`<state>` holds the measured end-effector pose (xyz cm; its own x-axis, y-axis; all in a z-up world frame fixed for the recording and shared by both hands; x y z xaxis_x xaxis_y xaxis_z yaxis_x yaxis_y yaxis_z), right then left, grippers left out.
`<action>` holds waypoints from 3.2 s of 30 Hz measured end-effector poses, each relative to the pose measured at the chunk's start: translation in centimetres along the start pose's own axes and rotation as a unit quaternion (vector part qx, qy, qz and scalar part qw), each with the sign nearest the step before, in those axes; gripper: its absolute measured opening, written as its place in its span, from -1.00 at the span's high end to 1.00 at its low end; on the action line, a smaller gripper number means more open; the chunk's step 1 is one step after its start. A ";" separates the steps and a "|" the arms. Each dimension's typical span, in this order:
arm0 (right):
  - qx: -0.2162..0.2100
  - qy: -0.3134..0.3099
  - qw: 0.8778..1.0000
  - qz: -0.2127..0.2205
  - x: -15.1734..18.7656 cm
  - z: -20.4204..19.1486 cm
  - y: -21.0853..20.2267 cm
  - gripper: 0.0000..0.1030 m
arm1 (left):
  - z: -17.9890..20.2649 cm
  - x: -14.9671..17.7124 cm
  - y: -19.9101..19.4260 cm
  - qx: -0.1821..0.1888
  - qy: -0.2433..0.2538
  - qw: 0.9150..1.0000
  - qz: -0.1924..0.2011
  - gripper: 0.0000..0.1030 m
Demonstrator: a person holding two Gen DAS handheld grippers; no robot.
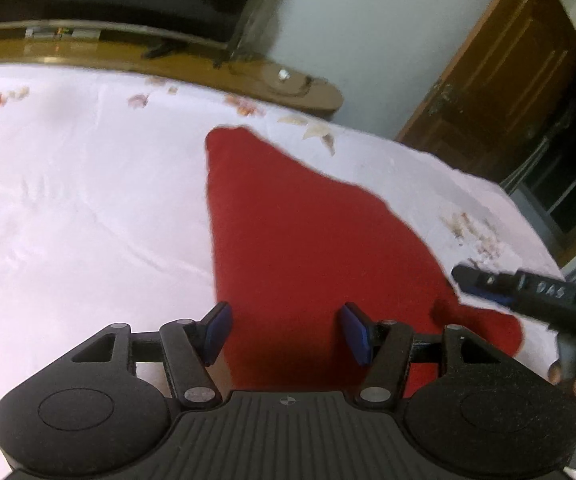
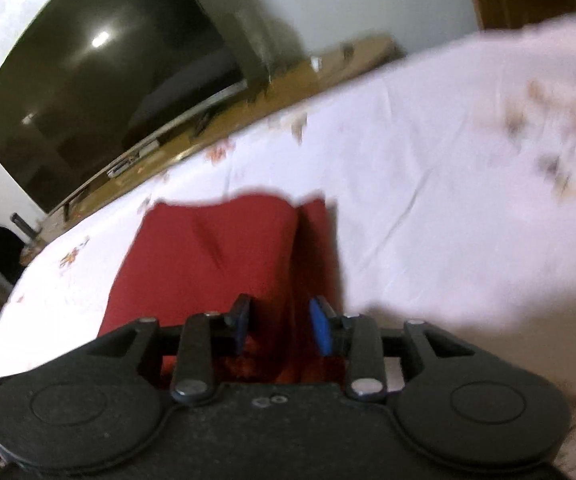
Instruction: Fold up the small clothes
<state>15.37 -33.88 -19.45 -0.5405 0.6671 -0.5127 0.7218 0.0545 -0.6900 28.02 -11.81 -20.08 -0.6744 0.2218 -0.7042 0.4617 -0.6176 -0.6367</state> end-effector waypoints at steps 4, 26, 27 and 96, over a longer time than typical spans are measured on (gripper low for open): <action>-0.038 -0.046 0.998 0.010 -0.5 -3.9 -1.9 0.34 | 1.4 -0.1 0.1 0.004 0.021 1.000 0.000 -0.15; 0.039 -0.111 0.993 -0.012 3.3 -3.9 -1.5 0.31 | 2.8 -0.7 -0.7 -0.035 0.053 0.998 -0.004 -0.15; 0.036 -0.114 0.993 -0.004 2.7 -4.4 -1.5 0.29 | 2.9 -1.3 -0.7 -0.039 0.058 0.998 -0.002 -0.15; -0.148 -0.017 0.986 -0.071 3.1 -13.8 5.5 0.31 | -10.9 0.9 -7.4 -0.080 -0.059 0.994 0.049 0.18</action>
<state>23.62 -21.23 -17.81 -0.6560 0.6122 -0.4415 0.7296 0.3643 -0.5788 30.33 1.14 -19.43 -0.6801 0.0713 -0.7296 0.6077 -0.5018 -0.6155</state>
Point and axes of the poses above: each gripper's, at about its wrist camera, not at the fingertips, and y roughly the way its jaws point, z to its right, x to its underside, the point moved 6 cm from there along y, roughly the way its jaws point, and after that the axes turned 8 degrees about y, right-handed, at the moved point
